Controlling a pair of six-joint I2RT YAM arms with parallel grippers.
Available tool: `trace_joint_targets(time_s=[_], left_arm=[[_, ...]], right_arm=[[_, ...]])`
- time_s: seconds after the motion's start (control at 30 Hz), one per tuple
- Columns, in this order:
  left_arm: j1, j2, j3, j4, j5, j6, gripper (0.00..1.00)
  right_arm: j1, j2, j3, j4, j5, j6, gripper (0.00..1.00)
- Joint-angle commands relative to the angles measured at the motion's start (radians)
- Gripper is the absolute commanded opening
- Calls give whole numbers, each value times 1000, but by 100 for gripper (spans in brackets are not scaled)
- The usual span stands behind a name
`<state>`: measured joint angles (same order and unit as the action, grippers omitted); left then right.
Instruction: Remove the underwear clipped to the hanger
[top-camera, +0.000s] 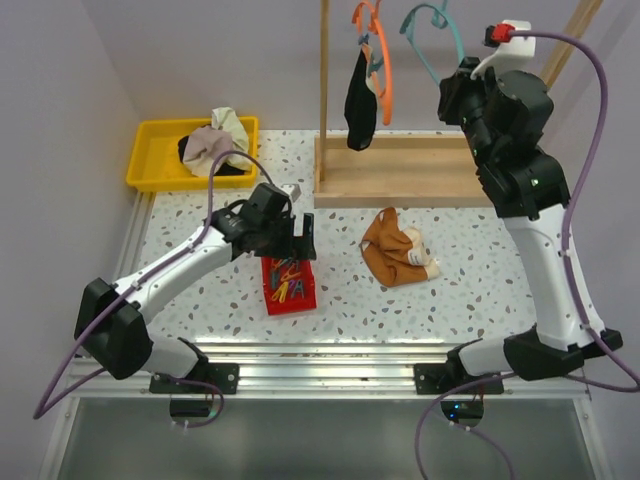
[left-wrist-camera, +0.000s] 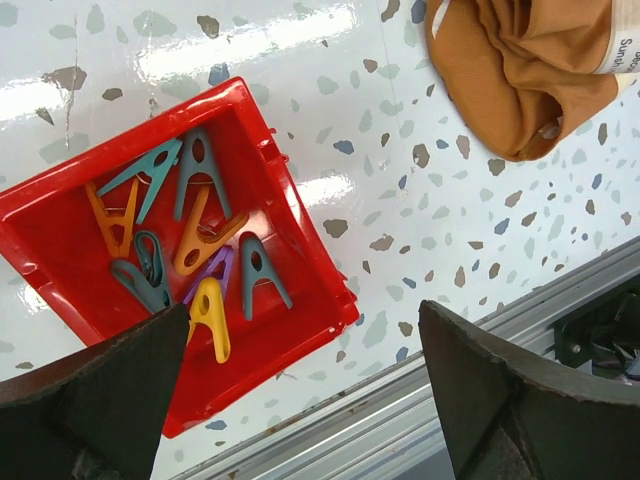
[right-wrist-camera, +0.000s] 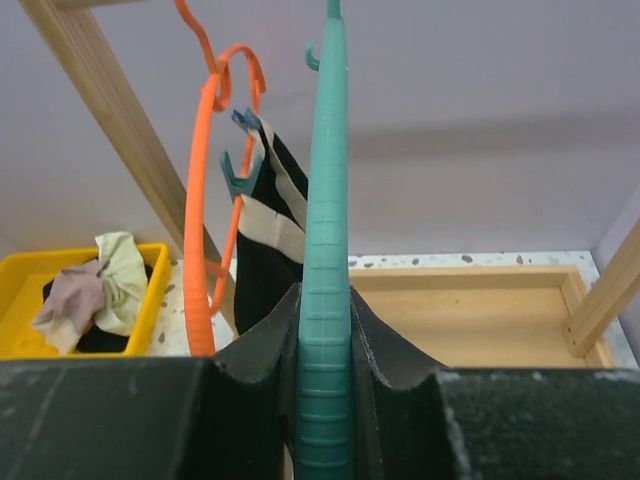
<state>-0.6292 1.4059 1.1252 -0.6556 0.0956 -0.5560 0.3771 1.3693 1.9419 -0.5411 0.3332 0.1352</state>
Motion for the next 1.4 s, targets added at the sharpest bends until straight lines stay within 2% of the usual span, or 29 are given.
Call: trace_joint_targets(time_s=[0.0, 0.1, 0.23, 0.53, 0.57, 0.67, 0.7, 0.77, 0.8, 0.83, 0.9, 1.07, 1.23, 1.3, 1.37], left_arm=[[0, -51, 35, -12, 9, -5, 100], [2, -81, 47, -12, 0, -12, 100], [2, -97, 91, -47, -19, -16, 100], [2, -127, 162, -73, -43, -30, 100], [2, -128, 168, -76, -48, -30, 100], [0, -137, 189, -78, -68, -32, 100], [2, -140, 192, -78, -77, -30, 100], [2, -151, 196, -73, -86, -36, 100], [3, -156, 196, -73, -92, -38, 100], [3, -165, 197, -70, -92, -39, 100], [3, -174, 197, -65, -92, -41, 100], [8, -189, 171, -49, -92, -36, 100], [8, -200, 105, 42, -1, -2, 100], [10, -196, 99, 48, 25, 2, 100], [10, -186, 100, 47, 39, 5, 100]], right_arm=[[-20, 79, 113, 79, 18, -34, 0], [-52, 163, 221, 43, 0, -10, 0], [-81, 214, 261, -14, -5, 33, 0], [-98, 126, 112, -25, -14, 75, 0], [-98, 111, 97, -20, -19, 76, 10], [-101, 57, 62, -40, -25, 73, 51], [-104, 42, 52, -58, -25, 72, 73], [-107, -5, 13, -82, -19, 72, 85], [-109, -22, -6, -111, -19, 72, 94], [-110, -57, -41, -134, -11, 72, 97], [-109, -96, -93, -202, 23, 84, 98], [-109, -283, -412, -278, 35, 157, 98], [-109, -348, -722, -313, -77, 225, 98], [-109, -329, -826, -281, -185, 227, 98], [-107, -294, -871, -275, -216, 237, 98]])
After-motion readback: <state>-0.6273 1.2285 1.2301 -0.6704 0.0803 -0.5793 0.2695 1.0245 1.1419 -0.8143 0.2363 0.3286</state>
